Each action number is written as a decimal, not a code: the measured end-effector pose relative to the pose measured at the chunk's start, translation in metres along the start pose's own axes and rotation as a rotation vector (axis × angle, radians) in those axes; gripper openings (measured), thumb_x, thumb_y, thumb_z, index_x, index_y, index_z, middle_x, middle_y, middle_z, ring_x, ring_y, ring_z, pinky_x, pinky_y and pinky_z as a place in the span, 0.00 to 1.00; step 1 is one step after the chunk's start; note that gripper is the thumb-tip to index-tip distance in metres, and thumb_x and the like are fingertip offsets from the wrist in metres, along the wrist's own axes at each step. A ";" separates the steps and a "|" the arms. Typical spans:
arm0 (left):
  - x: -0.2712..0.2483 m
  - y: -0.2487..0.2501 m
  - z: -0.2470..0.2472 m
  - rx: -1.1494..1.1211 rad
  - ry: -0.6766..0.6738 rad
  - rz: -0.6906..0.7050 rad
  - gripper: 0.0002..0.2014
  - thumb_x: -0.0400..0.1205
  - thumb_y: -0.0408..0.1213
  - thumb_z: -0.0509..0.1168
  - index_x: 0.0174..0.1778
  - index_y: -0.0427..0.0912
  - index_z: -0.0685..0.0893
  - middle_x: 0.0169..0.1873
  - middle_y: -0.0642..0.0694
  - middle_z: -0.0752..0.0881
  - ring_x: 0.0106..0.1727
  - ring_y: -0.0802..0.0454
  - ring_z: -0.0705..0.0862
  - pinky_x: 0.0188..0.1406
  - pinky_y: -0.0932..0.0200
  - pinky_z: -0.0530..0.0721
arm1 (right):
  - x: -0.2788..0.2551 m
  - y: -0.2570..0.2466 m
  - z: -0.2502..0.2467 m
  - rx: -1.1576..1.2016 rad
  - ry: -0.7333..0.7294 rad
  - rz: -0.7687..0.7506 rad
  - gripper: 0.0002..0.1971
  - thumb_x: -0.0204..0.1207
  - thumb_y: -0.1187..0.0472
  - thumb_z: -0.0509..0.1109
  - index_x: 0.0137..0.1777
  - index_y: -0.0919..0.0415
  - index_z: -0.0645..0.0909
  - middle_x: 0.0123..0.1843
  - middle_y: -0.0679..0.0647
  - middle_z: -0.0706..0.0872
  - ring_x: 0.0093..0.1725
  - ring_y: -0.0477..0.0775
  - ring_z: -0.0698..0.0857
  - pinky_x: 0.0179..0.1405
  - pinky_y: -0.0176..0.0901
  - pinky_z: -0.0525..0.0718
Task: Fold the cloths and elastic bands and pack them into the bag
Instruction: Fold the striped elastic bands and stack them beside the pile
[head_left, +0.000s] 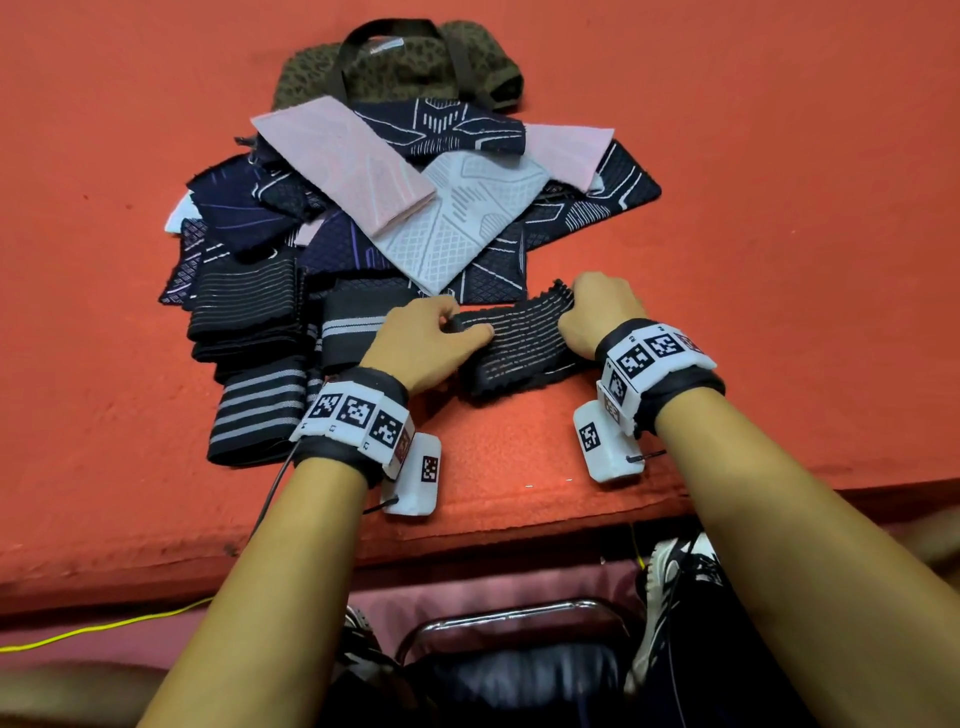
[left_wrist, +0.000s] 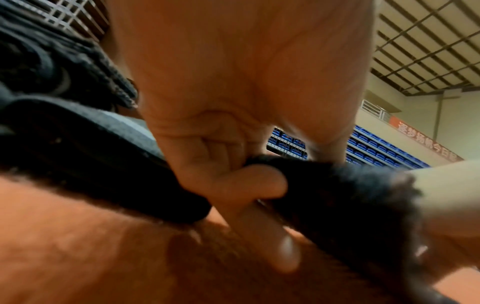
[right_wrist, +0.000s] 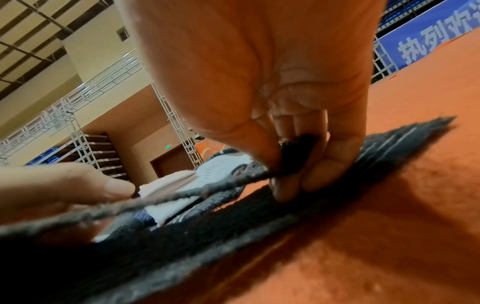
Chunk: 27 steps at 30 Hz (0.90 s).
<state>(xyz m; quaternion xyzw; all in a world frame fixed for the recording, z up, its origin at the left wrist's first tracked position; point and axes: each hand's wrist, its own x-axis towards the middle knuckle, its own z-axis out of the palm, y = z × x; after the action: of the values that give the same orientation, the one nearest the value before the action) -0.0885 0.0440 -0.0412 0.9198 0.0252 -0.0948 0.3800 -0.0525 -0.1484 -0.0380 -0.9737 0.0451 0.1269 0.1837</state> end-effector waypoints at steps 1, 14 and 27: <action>-0.001 0.001 0.002 -0.081 -0.035 0.031 0.11 0.79 0.49 0.70 0.37 0.47 0.81 0.36 0.47 0.89 0.33 0.50 0.89 0.36 0.50 0.91 | 0.000 0.001 0.001 0.007 0.001 0.002 0.02 0.75 0.69 0.60 0.42 0.66 0.74 0.45 0.64 0.82 0.39 0.65 0.81 0.34 0.47 0.75; 0.003 -0.009 0.007 0.014 -0.038 0.036 0.24 0.81 0.54 0.69 0.35 0.32 0.84 0.28 0.36 0.86 0.28 0.50 0.79 0.36 0.49 0.81 | 0.005 0.015 -0.011 0.040 0.002 0.093 0.08 0.78 0.71 0.59 0.36 0.67 0.70 0.44 0.63 0.78 0.38 0.64 0.78 0.36 0.46 0.74; 0.002 0.003 0.007 -0.032 0.051 -0.063 0.15 0.77 0.49 0.67 0.37 0.39 0.84 0.34 0.46 0.87 0.39 0.49 0.85 0.38 0.56 0.82 | 0.005 0.023 -0.014 0.069 -0.007 0.109 0.05 0.75 0.71 0.60 0.38 0.68 0.74 0.43 0.65 0.81 0.39 0.64 0.80 0.32 0.45 0.73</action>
<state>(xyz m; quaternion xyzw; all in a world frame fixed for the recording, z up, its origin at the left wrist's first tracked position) -0.0869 0.0366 -0.0441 0.9145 0.0655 -0.0827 0.3906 -0.0471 -0.1750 -0.0344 -0.9624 0.1020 0.1384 0.2102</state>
